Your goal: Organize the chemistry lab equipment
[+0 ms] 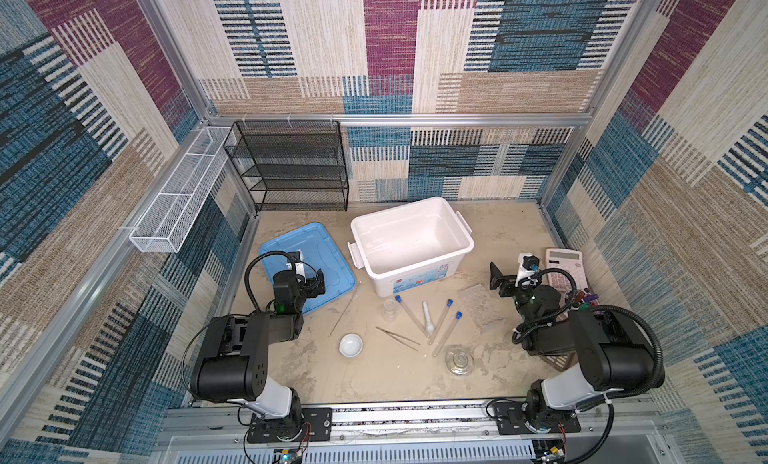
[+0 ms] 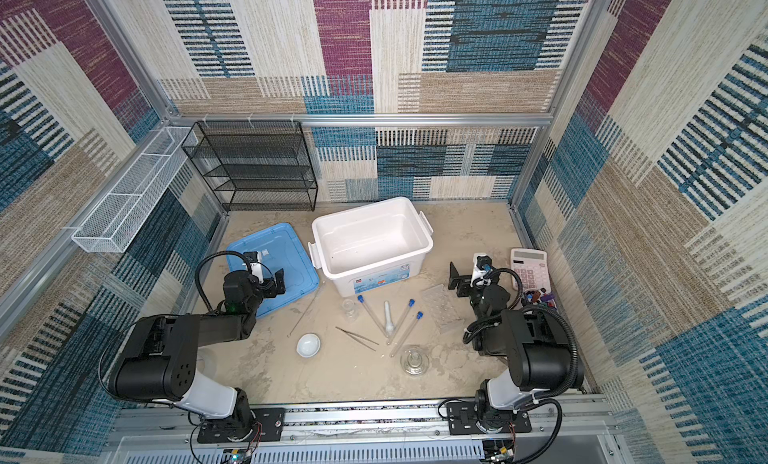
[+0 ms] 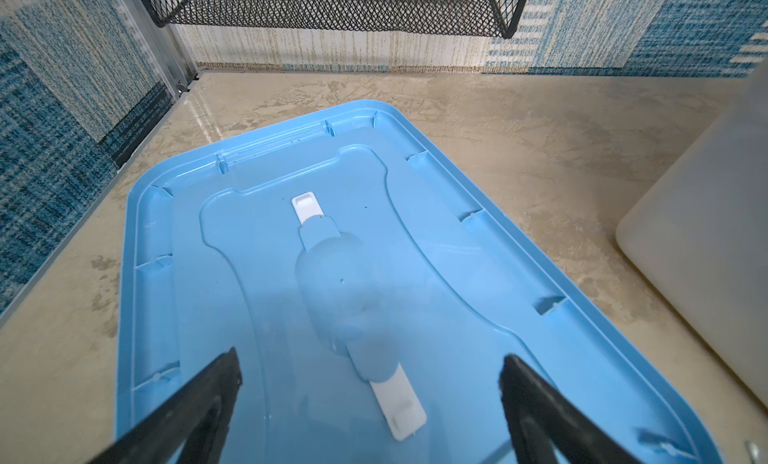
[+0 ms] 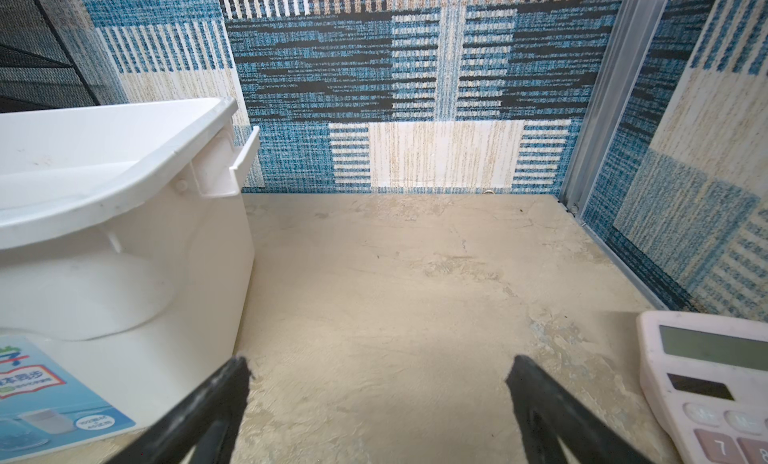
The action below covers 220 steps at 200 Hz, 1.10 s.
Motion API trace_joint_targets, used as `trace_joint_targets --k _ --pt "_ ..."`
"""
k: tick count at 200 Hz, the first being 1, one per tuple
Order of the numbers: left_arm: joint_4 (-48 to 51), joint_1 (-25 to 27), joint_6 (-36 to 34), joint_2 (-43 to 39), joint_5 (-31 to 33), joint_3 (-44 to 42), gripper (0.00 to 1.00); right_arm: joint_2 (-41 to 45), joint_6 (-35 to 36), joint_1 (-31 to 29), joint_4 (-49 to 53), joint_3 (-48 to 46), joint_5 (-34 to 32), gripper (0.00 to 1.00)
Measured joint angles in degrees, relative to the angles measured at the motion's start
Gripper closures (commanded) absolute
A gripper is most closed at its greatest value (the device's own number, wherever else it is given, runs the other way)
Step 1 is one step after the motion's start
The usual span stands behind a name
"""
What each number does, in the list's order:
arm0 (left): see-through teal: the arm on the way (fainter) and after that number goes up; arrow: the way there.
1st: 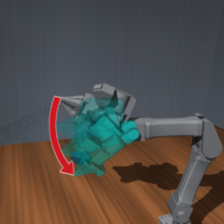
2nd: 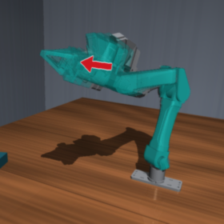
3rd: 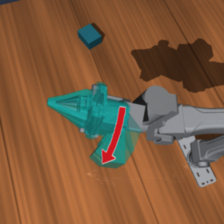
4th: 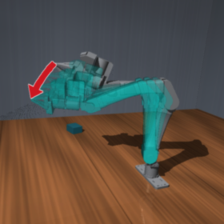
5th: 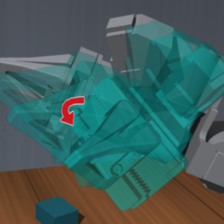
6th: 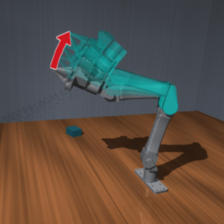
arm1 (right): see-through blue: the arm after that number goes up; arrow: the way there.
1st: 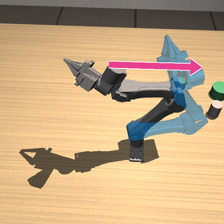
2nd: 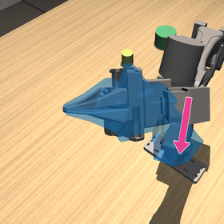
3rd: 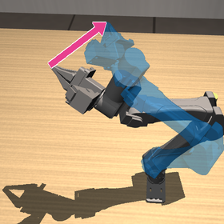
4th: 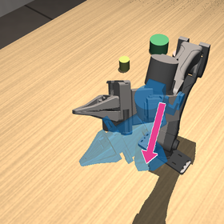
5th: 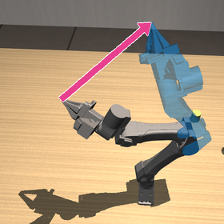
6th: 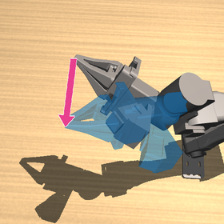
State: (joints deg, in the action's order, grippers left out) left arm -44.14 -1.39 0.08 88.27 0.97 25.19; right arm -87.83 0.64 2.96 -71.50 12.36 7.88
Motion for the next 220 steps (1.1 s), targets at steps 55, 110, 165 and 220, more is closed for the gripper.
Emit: trace_joint_targets --k 55,110,165,220 --pt "17.3 0.0 3.2 -13.6 6.1 8.8 0.01 9.2 -1.7 0.0 11.6 4.5 -4.0 0.03" --pt "29.3 1.1 11.2 -28.0 8.1 7.6 0.04 19.0 -6.3 0.0 30.9 8.4 -1.9 0.09" --pt "35.4 5.7 14.8 -36.1 7.8 4.9 0.05 23.7 -11.1 -2.0 39.8 9.2 4.0 0.13" --pt "39.4 13.7 15.4 -39.7 8.6 4.5 0.06 26.9 -11.7 -9.2 46.1 10.5 5.6 0.19"
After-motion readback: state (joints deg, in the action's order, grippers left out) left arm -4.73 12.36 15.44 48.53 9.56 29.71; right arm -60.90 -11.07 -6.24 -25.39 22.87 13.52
